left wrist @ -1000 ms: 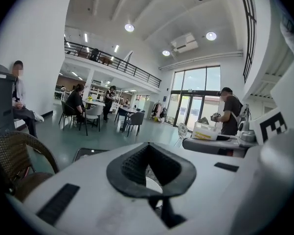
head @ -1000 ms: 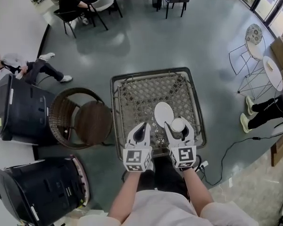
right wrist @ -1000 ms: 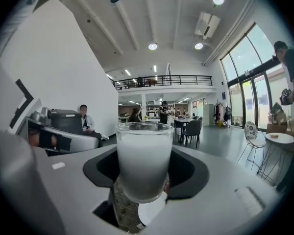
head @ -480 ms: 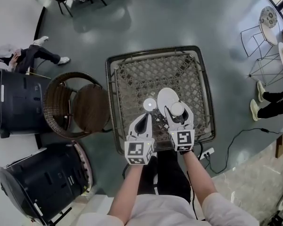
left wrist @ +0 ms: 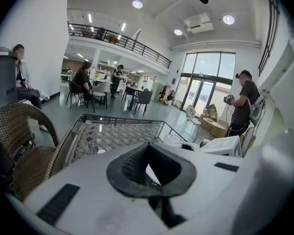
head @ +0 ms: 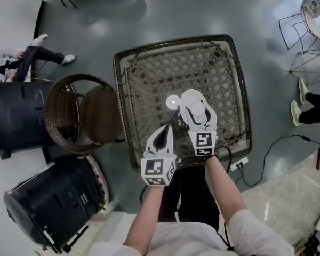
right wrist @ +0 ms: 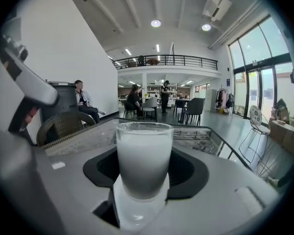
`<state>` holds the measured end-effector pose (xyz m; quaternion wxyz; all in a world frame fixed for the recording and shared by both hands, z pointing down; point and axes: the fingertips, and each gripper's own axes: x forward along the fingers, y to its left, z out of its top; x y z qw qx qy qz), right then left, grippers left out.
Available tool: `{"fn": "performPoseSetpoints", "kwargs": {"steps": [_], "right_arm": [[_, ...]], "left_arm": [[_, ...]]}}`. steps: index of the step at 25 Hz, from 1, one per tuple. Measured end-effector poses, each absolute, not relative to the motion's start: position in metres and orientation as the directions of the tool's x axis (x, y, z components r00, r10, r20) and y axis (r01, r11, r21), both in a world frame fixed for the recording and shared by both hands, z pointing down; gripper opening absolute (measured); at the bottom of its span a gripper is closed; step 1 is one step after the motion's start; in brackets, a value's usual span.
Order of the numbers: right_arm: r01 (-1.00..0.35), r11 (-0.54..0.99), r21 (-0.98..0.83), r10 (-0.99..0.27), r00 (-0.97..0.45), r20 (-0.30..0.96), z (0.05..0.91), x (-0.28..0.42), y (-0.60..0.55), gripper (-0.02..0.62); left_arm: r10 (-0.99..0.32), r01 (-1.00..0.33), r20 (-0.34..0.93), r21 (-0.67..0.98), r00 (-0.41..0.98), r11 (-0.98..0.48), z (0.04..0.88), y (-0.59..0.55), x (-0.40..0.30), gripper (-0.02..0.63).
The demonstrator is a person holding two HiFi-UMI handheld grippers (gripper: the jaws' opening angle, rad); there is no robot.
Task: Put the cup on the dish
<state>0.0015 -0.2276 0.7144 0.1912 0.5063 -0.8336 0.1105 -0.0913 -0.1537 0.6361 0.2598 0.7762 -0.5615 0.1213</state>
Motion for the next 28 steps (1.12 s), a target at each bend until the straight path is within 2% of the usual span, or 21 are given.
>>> {"fn": "performPoseSetpoints", "kwargs": {"steps": [12, 28], "right_arm": [[-0.878, 0.474, 0.063, -0.742, -0.360, 0.565, 0.757, -0.002, -0.232, 0.252], [-0.860, 0.496, 0.117, -0.715, -0.328, 0.618, 0.767, -0.007, -0.232, 0.256]], "left_arm": [[-0.794, -0.932, 0.496, 0.267, 0.351, -0.245, 0.652, -0.162, -0.090, 0.005], [-0.782, -0.932, 0.514, 0.262, 0.353, -0.249, 0.657, -0.152, -0.083, 0.005]]}}
